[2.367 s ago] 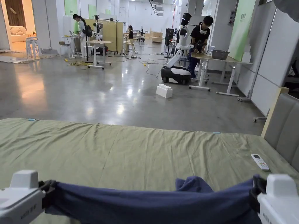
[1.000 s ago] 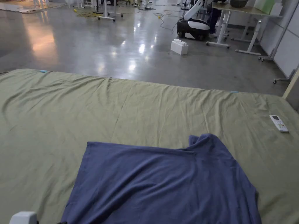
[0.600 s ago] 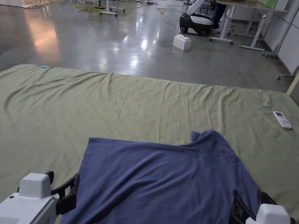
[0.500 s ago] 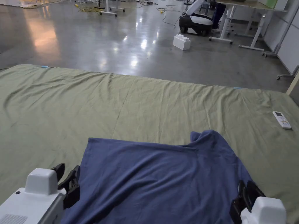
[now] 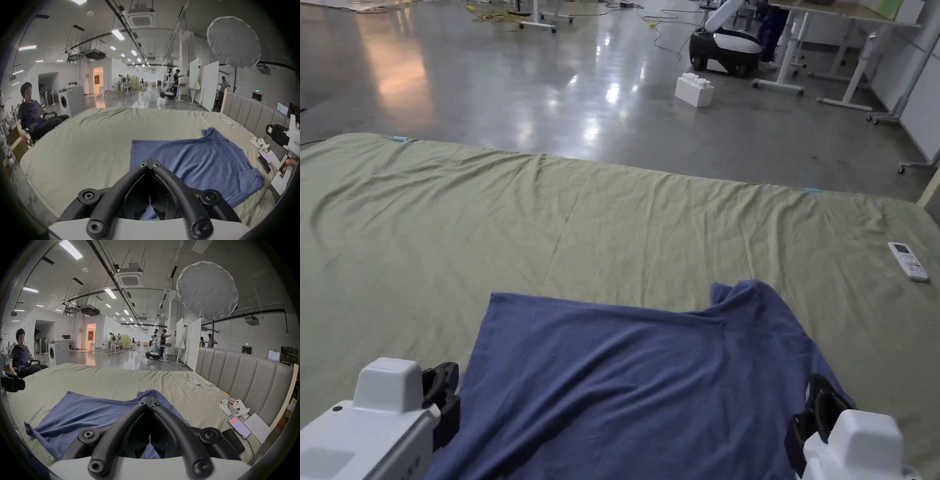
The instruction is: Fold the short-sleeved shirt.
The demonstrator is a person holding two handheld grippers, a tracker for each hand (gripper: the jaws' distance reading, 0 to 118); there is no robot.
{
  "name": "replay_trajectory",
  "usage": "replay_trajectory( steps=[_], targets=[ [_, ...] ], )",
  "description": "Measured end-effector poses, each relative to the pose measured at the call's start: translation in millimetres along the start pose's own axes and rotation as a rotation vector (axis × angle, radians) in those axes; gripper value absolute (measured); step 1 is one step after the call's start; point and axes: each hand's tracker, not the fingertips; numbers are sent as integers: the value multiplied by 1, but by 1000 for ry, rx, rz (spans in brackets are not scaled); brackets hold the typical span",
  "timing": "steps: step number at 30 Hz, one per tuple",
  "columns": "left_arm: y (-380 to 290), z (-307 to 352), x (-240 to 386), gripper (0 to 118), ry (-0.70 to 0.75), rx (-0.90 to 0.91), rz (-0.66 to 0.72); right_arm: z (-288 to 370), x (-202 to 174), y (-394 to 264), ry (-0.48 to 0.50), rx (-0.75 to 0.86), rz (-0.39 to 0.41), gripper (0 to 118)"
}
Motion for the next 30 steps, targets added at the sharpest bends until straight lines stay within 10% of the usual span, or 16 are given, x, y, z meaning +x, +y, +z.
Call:
replay_trajectory(
  steps=[11, 13, 17, 30],
  targets=[
    [-26, -61, -46, 1, 8, -423, 105, -5, -3, -17, 16, -81, -4, 0],
    [-34, -70, -46, 15, 24, -488, 115, -5, -4, -20, 21, -93, -2, 0],
    [-53, -83, -46, 77, 82, -603, 104, -6, -4, -26, 22, -114, 3, 0],
    [-98, -68, -43, 76, 98, -649, 86, -4, -3, -43, 41, -202, -18, 0]
  ],
)
